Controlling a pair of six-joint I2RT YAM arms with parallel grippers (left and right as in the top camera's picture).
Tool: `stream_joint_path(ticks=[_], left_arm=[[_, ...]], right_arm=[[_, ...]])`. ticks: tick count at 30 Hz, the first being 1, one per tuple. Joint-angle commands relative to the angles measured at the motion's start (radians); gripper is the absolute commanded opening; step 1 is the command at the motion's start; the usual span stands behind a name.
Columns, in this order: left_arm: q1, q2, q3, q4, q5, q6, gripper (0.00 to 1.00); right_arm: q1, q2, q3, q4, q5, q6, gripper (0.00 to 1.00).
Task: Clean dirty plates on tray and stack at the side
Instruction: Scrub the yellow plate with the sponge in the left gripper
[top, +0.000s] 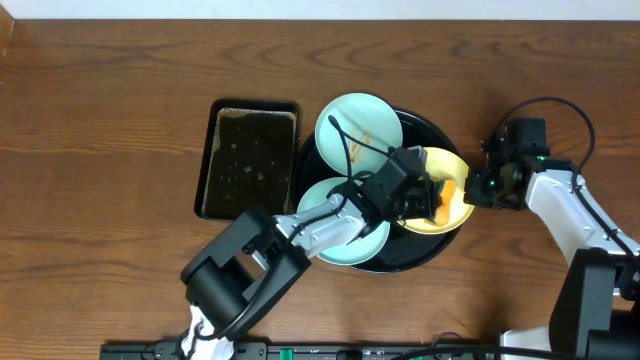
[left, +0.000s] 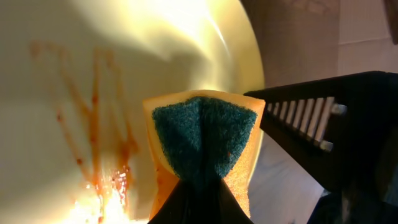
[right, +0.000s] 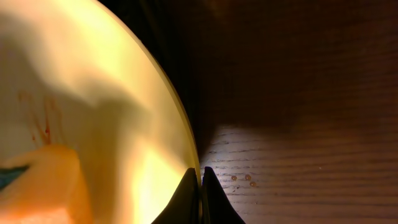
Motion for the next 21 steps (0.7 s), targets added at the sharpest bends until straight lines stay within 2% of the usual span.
stream_joint_path(ticks=[1, 8, 16, 21], left_arm=[[0.003, 0.056, 0.024, 0.014, -0.006, -0.027, 0.07], [0.05, 0.082, 0.024, 0.023, -0.135, -0.026, 0.07], [0.128, 0.082, 0.024, 0.031, -0.118, 0.037, 0.08], [0.117, 0.056, 0.024, -0.006, -0.019, 0.098, 0.07]], right_arm=[[0.01, 0.009, 0.015, -0.002, -0.004, -0.015, 0.01], [0.01, 0.009, 0.015, -0.01, -0.004, -0.015, 0.01], [0.01, 0.009, 0.015, -0.01, -0.004, -0.015, 0.01], [0.01, 0.009, 0.015, -0.009, -0.004, -0.015, 0.01]])
